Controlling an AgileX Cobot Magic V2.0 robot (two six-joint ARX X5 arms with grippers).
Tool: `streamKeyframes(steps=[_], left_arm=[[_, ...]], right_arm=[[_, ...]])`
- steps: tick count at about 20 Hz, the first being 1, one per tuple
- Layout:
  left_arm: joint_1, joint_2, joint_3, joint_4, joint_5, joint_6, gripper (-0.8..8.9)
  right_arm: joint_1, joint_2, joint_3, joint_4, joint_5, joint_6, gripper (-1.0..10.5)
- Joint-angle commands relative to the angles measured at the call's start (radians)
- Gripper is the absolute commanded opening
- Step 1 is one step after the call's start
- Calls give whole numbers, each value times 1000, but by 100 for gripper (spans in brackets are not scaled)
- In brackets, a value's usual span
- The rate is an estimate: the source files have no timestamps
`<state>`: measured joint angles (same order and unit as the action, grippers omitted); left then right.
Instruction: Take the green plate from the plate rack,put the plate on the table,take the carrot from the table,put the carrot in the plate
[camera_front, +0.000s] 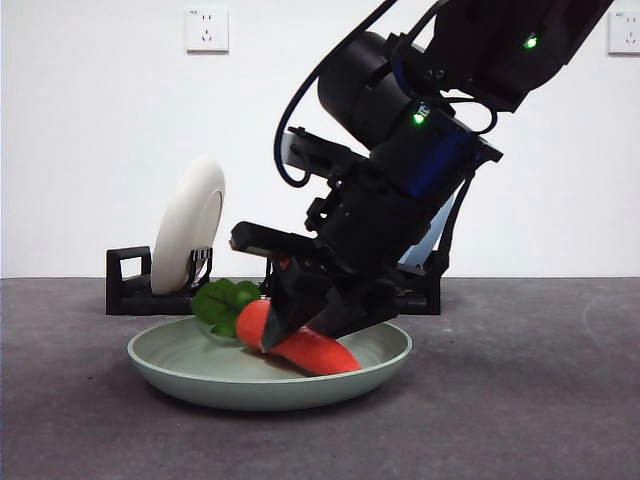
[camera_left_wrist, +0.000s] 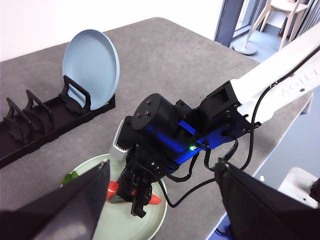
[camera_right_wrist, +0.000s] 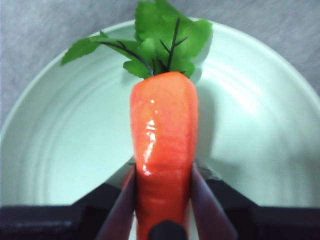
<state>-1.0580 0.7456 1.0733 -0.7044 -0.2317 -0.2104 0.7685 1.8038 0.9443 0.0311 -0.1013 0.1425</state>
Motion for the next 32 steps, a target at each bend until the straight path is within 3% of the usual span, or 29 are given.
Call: streamKeyframes(steps=[1,4,5,11,16,21,30,32], left_arm=[[-3,-2,-5,0,2,0,355],[-3,-2,-5,-6,2,0,355],[-3,-2,-5,-13,2,0,355],[-3,-2,-5,-84,-1,1,354],[-3,-2,-5,-162,0,1,354],[-3,-2,-5,-201,2,1,346],[-3,-2,-5,-285,6,0,342],[-3,-2,-5,-303,7,0,334]], right_arm=[[13,16,-6,-2,0,7,131],[18,8,-6,-2,0,7,514],[18,2,-5,-2,-1,7,536],[18,-193,-5,-71,0,7,535],[18,-526,-5,-448,-11,6,533],[18,-753,-5,-745,-102,6,532],[18,-986,-5,-1020,-136,7,522],[18,-1012,-5,-1038,-136,6,429]])
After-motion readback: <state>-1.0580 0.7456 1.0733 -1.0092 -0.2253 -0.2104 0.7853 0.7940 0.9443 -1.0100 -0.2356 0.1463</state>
